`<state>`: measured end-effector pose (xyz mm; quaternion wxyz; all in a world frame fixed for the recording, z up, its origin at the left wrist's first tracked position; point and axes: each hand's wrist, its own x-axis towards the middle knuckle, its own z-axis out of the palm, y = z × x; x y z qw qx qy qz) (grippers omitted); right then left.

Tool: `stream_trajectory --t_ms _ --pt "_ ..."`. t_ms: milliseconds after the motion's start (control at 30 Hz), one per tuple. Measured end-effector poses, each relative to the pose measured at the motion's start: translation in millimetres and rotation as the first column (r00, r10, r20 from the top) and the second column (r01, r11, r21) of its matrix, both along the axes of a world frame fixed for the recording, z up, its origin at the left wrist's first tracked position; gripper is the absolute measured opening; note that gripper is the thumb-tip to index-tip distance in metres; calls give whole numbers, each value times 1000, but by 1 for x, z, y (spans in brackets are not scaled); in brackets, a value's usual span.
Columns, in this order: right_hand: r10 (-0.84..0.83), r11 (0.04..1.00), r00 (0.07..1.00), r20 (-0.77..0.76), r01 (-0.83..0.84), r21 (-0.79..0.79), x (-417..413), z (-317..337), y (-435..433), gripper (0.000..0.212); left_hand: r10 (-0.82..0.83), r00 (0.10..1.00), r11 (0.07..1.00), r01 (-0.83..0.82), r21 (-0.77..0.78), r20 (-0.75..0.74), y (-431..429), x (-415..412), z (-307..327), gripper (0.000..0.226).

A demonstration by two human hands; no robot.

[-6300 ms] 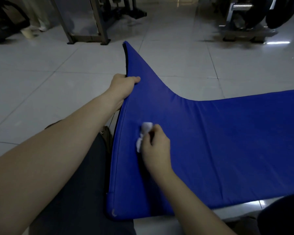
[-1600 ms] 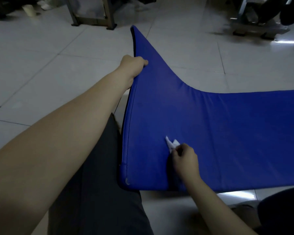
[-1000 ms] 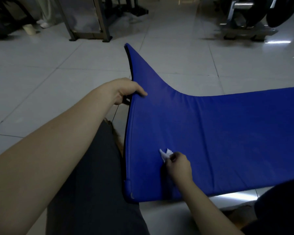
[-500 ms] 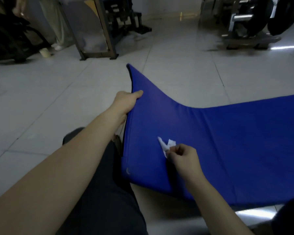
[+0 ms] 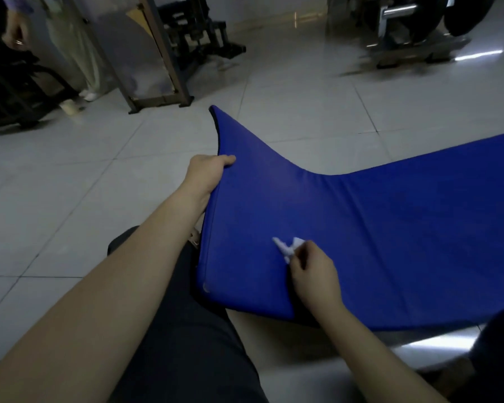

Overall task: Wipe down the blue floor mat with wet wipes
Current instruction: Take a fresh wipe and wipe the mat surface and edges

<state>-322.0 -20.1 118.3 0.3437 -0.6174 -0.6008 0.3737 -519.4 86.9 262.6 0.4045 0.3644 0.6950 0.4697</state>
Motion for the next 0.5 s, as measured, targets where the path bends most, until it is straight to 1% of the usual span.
stream_trajectory --t_ms 33,67,100,133,200,233,300,333,400,433,500 --pt "-50 996 998 39 53 -66 7 -7 4 13 2 1000 1000 -2 -5 0 0 0 0 21" --pt "-89 989 995 41 93 -117 10 -11 7 17 -1 1000 1000 1 -11 -2 0 0 0 25" --pt "-112 984 993 25 115 -136 9 -10 7 17 -6 1000 1000 6 -16 -9 -1 1 -1 28" --pt "-114 986 993 -5 113 -119 4 -5 4 16 -7 1000 1000 7 -19 -18 0 3 -2 29" --pt "-39 999 994 -102 37 -21 -13 17 -6 10 3 999 1000 -3 -21 -37 1 3 -3 30" --pt "37 998 985 -170 -30 48 -23 32 -13 6 8 999 1000 -9 -20 -46 2 3 -3 29" --pt "217 965 934 -282 -162 205 -38 60 -28 6 12 998 1000 -12 -12 -58 4 5 -2 21" --pt "288 941 906 -311 -209 265 -42 71 -33 7 13 998 1000 -13 -9 -65 3 6 -1 16" --pt "358 909 887 -293 -260 324 -42 71 -36 10 16 998 1000 -17 -4 -66 2 10 -1 14" --pt "346 912 903 -254 -260 318 -38 62 -35 11 16 998 1000 -16 -3 -57 1 11 -2 13" --pt "215 958 965 -147 -179 225 -26 31 -26 14 19 999 1000 -19 0 -31 -1 10 -2 13"
